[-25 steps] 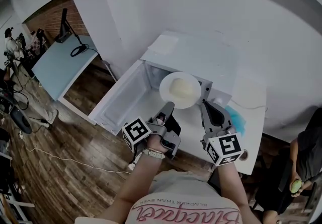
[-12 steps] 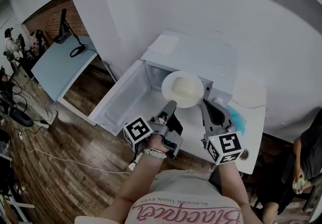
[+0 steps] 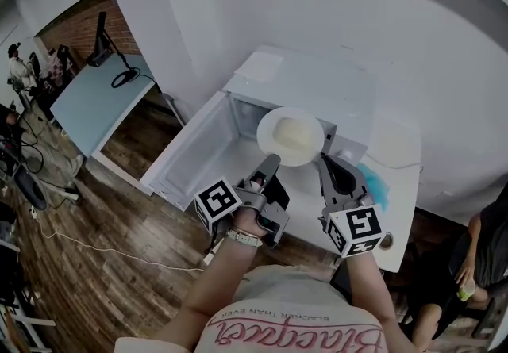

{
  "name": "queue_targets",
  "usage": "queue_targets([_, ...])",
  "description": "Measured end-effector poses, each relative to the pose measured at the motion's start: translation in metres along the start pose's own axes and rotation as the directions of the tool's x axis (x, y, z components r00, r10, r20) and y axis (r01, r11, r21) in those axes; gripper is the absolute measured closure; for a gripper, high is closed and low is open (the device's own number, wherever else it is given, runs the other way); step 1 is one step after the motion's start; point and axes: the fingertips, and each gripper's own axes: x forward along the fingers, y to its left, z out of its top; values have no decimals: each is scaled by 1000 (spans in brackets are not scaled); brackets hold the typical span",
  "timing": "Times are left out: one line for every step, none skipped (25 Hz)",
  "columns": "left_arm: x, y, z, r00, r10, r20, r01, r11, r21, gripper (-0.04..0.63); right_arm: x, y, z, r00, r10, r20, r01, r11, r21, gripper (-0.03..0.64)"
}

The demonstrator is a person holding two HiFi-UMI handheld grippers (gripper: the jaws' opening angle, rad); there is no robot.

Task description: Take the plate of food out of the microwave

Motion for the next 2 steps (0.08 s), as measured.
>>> queue_targets([1,0,0,1000,1,-2,-1,1000,0,584,1,-1,1,1000,-2,1,2,1000,1,607])
queue_targets([2,-1,0,1000,1,-5,-1,1000,0,584,2,-2,1,1000,-4,3,4,1000,3,607])
